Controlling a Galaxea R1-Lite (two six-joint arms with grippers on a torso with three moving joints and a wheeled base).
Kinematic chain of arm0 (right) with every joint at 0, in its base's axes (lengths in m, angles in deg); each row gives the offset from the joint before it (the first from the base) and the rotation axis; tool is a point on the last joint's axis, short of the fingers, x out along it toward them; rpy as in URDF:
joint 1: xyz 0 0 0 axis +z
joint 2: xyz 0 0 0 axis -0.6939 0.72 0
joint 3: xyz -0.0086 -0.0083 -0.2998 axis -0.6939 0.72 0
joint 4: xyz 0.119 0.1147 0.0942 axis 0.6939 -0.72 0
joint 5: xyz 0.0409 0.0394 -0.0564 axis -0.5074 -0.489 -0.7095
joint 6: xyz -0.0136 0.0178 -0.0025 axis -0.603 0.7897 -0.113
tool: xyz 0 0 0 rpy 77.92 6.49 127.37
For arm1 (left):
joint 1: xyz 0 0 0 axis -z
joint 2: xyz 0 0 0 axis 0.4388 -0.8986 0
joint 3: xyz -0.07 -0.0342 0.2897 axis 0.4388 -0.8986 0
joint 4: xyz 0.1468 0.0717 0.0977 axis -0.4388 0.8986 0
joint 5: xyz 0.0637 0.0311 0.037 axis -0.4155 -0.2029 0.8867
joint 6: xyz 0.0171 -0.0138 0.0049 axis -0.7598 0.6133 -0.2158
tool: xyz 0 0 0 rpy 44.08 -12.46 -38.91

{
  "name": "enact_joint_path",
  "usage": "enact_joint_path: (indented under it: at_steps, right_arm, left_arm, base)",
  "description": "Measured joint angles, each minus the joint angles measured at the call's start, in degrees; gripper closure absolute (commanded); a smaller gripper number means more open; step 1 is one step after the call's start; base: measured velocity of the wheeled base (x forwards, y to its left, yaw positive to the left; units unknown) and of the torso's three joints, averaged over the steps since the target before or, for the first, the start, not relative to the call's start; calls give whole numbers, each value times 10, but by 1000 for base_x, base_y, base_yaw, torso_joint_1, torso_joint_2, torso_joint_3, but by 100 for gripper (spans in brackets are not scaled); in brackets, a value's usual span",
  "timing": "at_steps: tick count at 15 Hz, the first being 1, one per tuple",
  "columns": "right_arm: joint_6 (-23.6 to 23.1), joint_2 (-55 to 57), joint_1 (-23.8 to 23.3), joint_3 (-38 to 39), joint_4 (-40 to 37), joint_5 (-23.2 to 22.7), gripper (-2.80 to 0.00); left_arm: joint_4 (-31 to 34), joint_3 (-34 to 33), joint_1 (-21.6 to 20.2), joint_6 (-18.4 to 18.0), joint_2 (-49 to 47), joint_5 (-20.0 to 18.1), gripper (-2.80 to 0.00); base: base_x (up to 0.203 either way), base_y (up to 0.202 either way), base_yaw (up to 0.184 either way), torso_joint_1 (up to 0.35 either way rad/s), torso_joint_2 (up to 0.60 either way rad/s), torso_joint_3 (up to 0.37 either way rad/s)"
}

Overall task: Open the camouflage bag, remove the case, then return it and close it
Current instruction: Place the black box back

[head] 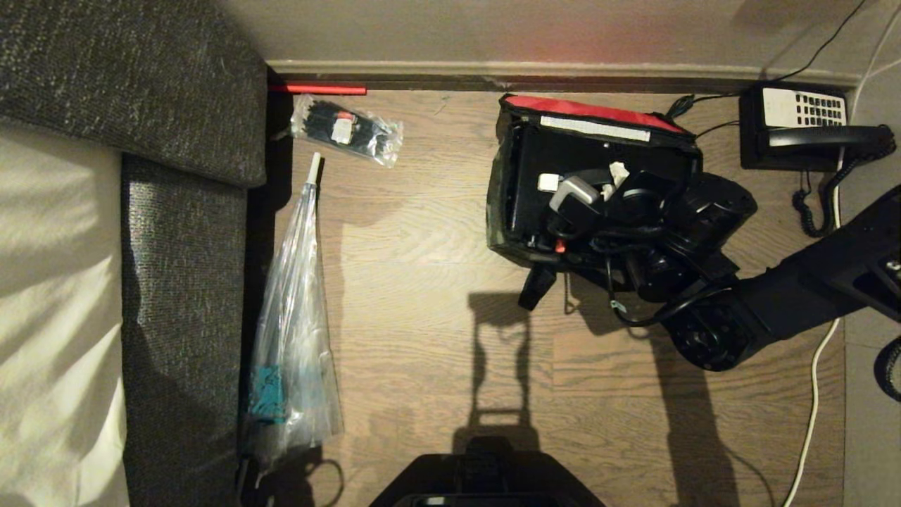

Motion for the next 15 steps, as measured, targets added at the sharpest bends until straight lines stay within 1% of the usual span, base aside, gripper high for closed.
enact_joint_path:
  at_steps: [4, 9, 11, 15]
  right_arm:
    - [2, -5, -2, -9, -10, 2, 0]
    - [5, -30, -2, -18, -65, 5, 0]
    - [6, -29, -3, -20, -70, 5, 0]
    - [21, -10, -27, -30, -83, 4, 0]
  left_arm:
    - [0, 0, 0, 0, 0, 0, 0]
    - [0, 0, 0, 0, 0, 0, 0]
    - [0, 0, 0, 0, 0, 0, 0]
    - [0, 0, 0, 0, 0, 0, 0]
  base:
    - [0, 0, 0, 0, 0, 0]
    - [0, 0, 0, 0, 0, 0]
    - [0, 0, 0, 0, 0, 0]
    - [0, 0, 0, 0, 0, 0]
